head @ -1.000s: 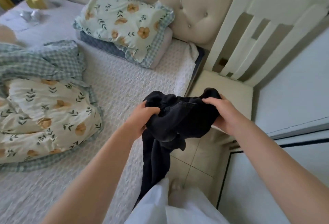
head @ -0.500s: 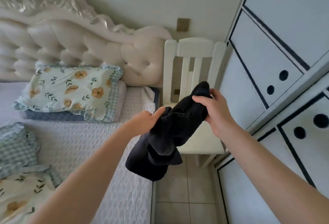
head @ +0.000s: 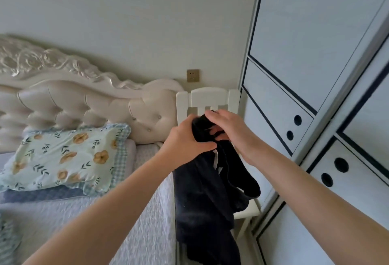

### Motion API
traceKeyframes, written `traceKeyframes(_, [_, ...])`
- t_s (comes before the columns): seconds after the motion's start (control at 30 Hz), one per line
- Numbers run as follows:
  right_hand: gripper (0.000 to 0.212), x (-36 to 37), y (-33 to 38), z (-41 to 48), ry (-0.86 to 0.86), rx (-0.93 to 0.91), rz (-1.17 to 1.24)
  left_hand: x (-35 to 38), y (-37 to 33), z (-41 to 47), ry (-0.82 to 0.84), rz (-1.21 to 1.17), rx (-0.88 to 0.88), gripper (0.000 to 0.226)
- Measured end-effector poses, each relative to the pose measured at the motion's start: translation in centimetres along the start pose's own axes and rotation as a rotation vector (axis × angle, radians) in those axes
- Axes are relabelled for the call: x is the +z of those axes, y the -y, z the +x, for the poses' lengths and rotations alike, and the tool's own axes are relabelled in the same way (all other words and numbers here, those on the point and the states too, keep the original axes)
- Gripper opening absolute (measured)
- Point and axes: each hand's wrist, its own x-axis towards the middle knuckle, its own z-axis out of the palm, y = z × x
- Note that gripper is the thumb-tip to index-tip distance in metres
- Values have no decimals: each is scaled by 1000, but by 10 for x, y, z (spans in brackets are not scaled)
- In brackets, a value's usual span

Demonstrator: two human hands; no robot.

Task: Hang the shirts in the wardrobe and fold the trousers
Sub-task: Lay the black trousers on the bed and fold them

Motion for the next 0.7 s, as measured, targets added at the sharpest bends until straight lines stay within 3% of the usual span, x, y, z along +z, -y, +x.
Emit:
traceKeyframes(0.07, [34,-12,13,-1,-6,-69,-105,-4,-5,6,-90,22,-28,28])
traceKeyframes(0.13, [21,-28,21,-1,-72,-131,-134,-12,-10,11,-176,-6,-42,16])
traceKeyframes(0.27, [10,-45,-7,-5,-118,-170,-260,-31,-32,20,-269,-64,-41,11])
traceKeyframes(0.37, [22,-30,-55,-13,-37,-169,-431,-46,-56,27,-256,-71,-2,8])
traceKeyframes(0.5, [52,-21,-75,-20,-144,-231,-491,-65,-84,29,-205,-161,17,12])
traceKeyframes(0.6, [66,-22,-80,-26,-194,-154,-419,-77,-98,32,-215,-197,15,12])
traceKeyframes(0.7, [46,-35,-95,-28,-112,-114,-609,-97,-104,38,-269,-239,27,12])
